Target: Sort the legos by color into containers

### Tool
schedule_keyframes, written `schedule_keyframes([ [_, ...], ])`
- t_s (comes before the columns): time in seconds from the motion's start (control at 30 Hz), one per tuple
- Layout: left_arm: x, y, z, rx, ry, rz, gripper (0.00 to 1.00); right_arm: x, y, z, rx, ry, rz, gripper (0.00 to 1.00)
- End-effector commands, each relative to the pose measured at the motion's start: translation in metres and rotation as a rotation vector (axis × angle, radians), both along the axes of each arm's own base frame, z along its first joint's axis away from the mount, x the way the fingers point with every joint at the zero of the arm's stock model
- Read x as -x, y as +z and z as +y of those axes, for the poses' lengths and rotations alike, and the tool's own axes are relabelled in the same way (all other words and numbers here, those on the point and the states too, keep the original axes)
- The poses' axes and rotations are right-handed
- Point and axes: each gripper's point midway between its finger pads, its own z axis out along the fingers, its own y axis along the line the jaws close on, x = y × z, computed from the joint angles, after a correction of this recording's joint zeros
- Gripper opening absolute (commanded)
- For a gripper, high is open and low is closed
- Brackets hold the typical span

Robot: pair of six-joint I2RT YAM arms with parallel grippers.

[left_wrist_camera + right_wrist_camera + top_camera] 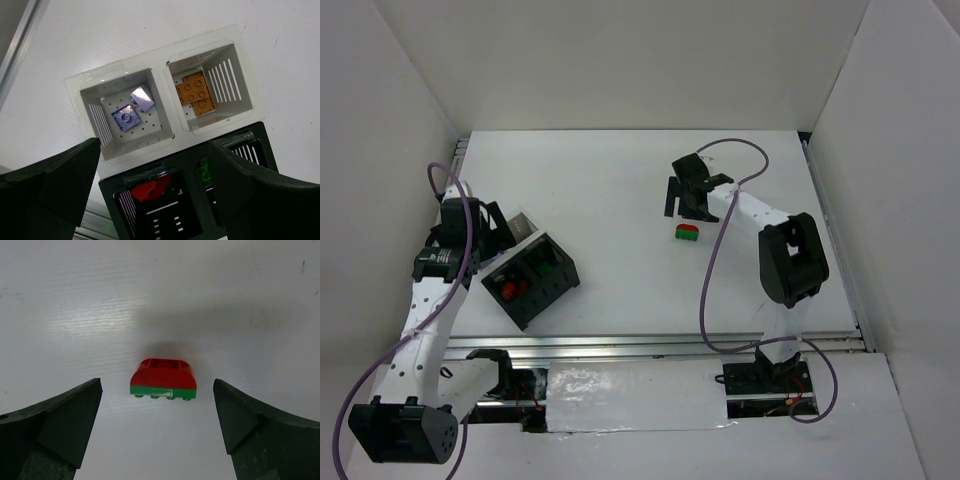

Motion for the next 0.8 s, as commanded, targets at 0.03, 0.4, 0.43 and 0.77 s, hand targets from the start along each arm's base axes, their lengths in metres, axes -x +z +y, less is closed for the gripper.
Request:
schedule_keyframes([
  [0.03,-0.006,0.008,-0.005,0.002,-0.042,-0.039,0.99,-0.011,-0.003,-0.011,0.023,0.011,0.042,1.00],
  [0.4,-0.007,0.007,-0.009,0.011,-0.062,-0.040,1.00,0.005,-0.049,0.008,-0.076,0.095,0.173,0.97],
  [0.43,-0.007,0.007,-0.009,0.011,-0.062,-0.038,1.00,0.007,-0.053,0.008,-0.071,0.096,0.191,0.96],
  [0.77,-0.007,0.006,-0.010,0.016,-0.073,-0.038,1.00,0.025,-0.060,-0.001,-0.063,0.067,0.217,0.11],
])
